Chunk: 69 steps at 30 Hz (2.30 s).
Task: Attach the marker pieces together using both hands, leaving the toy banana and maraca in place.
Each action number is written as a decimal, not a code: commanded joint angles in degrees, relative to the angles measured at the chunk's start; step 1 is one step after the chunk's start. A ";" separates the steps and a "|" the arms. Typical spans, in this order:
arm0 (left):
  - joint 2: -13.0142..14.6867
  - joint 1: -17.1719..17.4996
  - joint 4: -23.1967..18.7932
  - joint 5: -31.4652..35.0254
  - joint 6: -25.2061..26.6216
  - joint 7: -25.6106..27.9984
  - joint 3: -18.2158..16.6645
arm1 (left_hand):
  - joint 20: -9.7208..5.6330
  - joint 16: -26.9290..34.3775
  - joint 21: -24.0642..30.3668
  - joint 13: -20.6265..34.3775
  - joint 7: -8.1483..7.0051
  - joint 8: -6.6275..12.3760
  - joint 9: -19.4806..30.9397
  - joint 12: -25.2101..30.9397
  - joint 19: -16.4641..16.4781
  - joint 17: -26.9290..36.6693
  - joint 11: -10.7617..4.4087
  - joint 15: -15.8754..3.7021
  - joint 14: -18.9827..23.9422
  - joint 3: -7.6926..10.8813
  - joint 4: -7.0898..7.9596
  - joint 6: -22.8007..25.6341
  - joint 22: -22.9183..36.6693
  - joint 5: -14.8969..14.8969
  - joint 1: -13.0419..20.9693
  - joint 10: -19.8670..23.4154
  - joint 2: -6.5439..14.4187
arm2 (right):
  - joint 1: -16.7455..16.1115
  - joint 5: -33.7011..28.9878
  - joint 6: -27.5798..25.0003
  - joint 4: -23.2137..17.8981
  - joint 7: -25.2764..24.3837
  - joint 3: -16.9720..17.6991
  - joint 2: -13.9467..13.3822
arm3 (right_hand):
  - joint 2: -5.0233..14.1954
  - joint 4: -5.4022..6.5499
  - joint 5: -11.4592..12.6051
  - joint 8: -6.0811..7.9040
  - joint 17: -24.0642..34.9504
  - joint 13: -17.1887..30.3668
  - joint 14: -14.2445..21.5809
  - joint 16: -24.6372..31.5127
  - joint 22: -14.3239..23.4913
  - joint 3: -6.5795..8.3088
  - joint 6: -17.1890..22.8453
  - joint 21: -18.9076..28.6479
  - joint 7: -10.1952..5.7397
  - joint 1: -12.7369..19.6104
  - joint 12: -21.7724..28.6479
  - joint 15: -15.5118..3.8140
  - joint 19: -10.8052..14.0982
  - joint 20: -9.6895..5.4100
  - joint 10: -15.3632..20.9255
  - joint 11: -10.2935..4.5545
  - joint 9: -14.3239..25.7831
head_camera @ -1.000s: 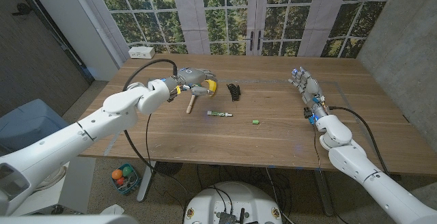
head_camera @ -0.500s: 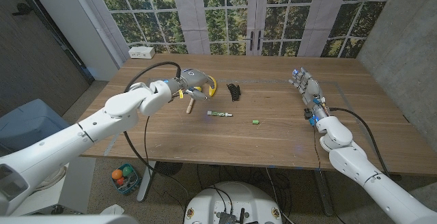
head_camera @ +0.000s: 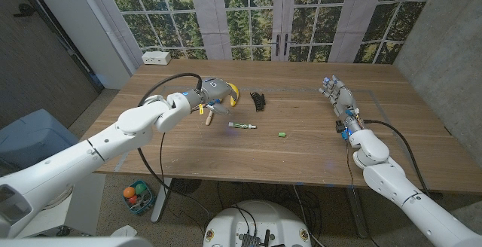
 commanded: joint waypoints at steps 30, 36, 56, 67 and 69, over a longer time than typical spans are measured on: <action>-3.96 0.90 4.97 -0.75 0.29 5.28 2.78 | -2.22 -0.42 1.26 -0.55 3.47 -0.82 -0.26 0.12 6.48 -0.02 0.11 -9.46 7.76 -3.70 -0.19 9.52 0.23 0.27 6.04 10.50 0.22 | -0.93 1.25 0.59 0.88 0.85 0.72 -0.01 | -0.44 0.05 -0.04 0.45 0.05 0.12 0.59 0.21 0.11 -0.60 0.54 -0.97 -0.03 -0.80 0.10 0.35 0.87 0.18 0.69 0.37 0.35; -4.07 1.27 5.22 -0.98 0.32 5.90 3.17 | -2.18 -0.58 1.25 -0.53 2.96 -1.06 -0.26 -0.05 6.59 0.03 -0.15 -9.56 7.66 -3.92 -0.09 9.60 0.25 0.25 6.27 10.53 0.24 | -0.66 1.38 0.60 1.23 1.18 0.64 0.06 | -0.48 -0.04 -0.03 0.43 0.02 0.12 0.56 0.19 0.11 -0.64 0.54 -1.12 0.01 -0.82 0.08 0.32 0.94 0.20 0.69 0.37 0.35; -4.69 2.32 6.80 -0.57 2.25 8.41 4.15 | -2.15 -0.60 1.24 -0.43 2.53 -1.47 -0.21 -0.01 7.09 0.24 -0.27 -9.76 8.38 -4.23 0.17 11.17 0.30 0.30 7.74 12.34 1.28 | -0.71 1.38 0.83 1.54 1.58 0.58 -0.05 | -0.46 -0.27 -0.01 0.37 -0.08 0.12 0.56 0.17 0.12 -0.74 0.55 -1.65 0.01 -0.89 0.04 0.32 1.14 0.26 0.73 0.36 0.35; -5.20 2.03 8.35 -0.63 2.22 9.59 5.13 | -2.36 -0.55 1.30 -0.39 2.22 -1.75 -0.18 -0.11 7.49 0.32 -0.58 -9.86 8.97 -4.27 0.13 11.85 0.32 0.24 8.80 13.00 1.88 | -0.02 1.20 0.68 2.01 1.59 0.36 0.17 | -0.57 -0.40 -0.02 0.37 -0.14 0.12 0.54 0.14 0.13 -0.85 0.61 -1.93 0.03 -0.97 0.02 0.40 1.26 0.32 0.76 0.40 0.35; -5.32 1.84 8.61 -0.61 2.16 9.59 5.35 | -2.36 -0.55 1.31 -0.39 2.25 -1.80 -0.18 -0.14 7.54 0.32 -0.61 -9.87 9.00 -4.29 0.12 11.88 0.32 0.23 8.89 13.00 1.92 | 0.16 1.17 0.68 2.22 1.80 0.28 0.12 | -0.58 -0.42 -0.02 0.37 -0.15 0.12 0.55 0.14 0.13 -0.86 0.60 -1.95 0.03 -0.97 0.02 0.43 1.26 0.32 0.78 0.43 0.35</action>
